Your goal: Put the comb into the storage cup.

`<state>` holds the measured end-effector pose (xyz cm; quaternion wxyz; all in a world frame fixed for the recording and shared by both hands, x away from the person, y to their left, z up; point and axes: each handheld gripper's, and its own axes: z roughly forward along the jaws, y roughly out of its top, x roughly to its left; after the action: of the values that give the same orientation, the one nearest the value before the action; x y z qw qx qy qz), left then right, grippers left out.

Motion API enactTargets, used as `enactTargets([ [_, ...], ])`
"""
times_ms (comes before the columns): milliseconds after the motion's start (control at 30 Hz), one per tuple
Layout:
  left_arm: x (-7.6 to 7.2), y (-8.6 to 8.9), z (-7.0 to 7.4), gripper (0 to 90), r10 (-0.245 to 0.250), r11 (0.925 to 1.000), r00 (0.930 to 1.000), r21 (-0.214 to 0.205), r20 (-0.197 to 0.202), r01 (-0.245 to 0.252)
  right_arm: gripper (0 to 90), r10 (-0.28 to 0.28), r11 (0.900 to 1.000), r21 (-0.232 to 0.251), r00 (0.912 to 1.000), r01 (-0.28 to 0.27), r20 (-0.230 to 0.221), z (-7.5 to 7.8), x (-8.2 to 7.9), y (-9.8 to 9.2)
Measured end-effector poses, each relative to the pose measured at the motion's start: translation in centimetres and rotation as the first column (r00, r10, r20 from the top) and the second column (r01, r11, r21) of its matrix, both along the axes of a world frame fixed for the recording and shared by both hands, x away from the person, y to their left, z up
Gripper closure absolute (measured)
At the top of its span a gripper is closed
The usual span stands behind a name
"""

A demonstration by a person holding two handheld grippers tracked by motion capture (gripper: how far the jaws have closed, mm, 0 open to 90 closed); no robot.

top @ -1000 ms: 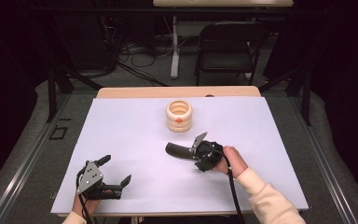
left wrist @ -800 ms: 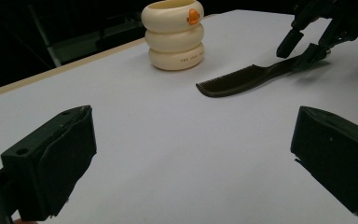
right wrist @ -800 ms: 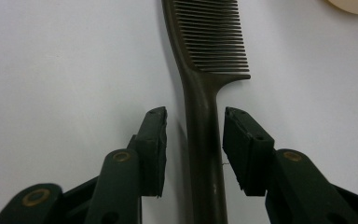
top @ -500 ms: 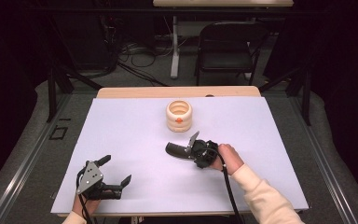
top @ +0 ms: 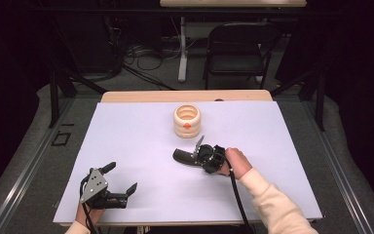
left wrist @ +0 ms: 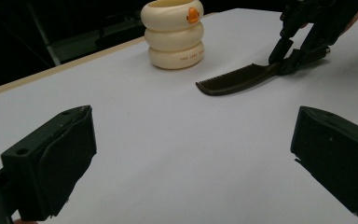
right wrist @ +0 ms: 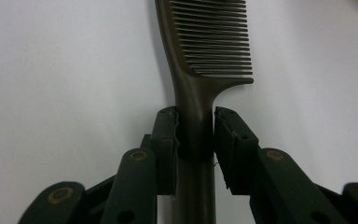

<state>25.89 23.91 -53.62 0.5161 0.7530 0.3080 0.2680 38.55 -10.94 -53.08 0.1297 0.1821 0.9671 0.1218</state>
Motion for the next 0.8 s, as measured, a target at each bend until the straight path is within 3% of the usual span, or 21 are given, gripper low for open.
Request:
enactTargets([
  [333,0.0,0.01,0.0,0.3,-0.001,1.0,1.0,0.002,-0.001,0.001,72.0,0.024,0.999,-0.036,0.9997,-0.024,-0.009,0.08,0.09,0.42],
  [800,-0.01,0.05,0.04,0.3,-0.002,1.0,1.0,0.003,0.004,0.002,72.2,0.032,0.9988,0.036,0.9993,-0.032,0.019,0.8,-0.35,-0.13],
])
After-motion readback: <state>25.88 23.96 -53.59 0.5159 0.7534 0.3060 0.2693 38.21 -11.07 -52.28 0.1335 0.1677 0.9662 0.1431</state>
